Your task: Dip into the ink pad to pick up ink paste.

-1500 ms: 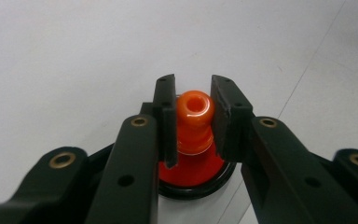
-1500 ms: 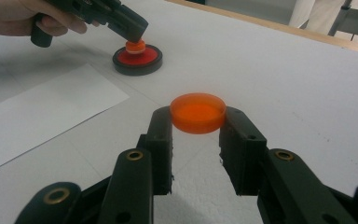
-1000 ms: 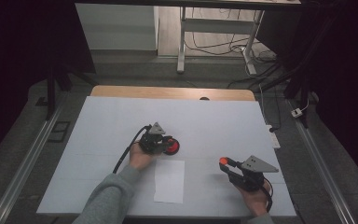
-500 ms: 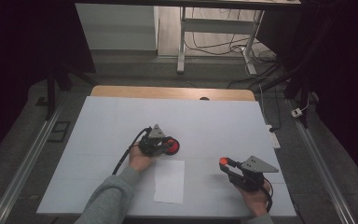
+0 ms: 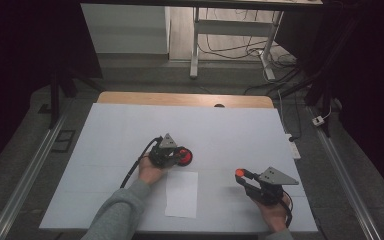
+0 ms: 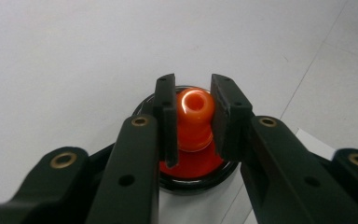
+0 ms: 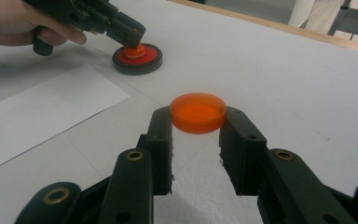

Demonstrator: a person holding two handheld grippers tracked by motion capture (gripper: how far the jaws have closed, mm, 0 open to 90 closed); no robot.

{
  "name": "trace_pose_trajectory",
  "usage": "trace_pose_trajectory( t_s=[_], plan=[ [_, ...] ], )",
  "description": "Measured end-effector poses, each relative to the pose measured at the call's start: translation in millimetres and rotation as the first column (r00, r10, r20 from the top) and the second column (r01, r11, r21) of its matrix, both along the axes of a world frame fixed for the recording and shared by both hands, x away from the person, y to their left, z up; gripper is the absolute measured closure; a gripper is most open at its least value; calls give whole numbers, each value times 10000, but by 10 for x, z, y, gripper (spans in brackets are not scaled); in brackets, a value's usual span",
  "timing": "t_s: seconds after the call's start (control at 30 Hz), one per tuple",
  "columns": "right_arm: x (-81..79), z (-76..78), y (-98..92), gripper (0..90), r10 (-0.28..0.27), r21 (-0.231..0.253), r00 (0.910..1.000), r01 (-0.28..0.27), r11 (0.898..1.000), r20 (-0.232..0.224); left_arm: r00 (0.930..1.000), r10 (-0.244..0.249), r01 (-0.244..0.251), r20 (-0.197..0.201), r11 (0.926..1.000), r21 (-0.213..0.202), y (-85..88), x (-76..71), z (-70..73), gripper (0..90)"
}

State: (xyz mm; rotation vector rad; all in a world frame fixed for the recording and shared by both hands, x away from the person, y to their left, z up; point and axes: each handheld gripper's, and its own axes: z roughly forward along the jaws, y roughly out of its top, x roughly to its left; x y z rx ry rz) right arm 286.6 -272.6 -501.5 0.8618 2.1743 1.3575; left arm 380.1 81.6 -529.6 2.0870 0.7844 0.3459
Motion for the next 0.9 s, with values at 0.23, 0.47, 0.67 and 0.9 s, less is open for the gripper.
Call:
trace_pose_trajectory(
  t_s=[0.23, 0.47, 0.67, 0.9],
  plan=[
    [0, 0, -3, 648, 10, 8, 10000, -10, 10000, 7, 10000, -19, 19, -34, 10000, -29, 7, 3, -1, 733],
    [3, 1, -1, 648, 12, -13, 10000, -12, 10000, 8, 10000, 2, -3, -35, 9999, -104, 8, 0, -7, 732],
    [0, 2, 0, 648, 11, 1, 10000, -11, 10000, 6, 10000, 28, -28, -16, 9999, -170, 11, -1, -11, 731],
    [-2, 8, -9, 648, 26, 56, 10000, -26, 10000, 45, 9994, 165, -119, 317, 9898, -1419, 165, 23, 173, 729]
  ],
)
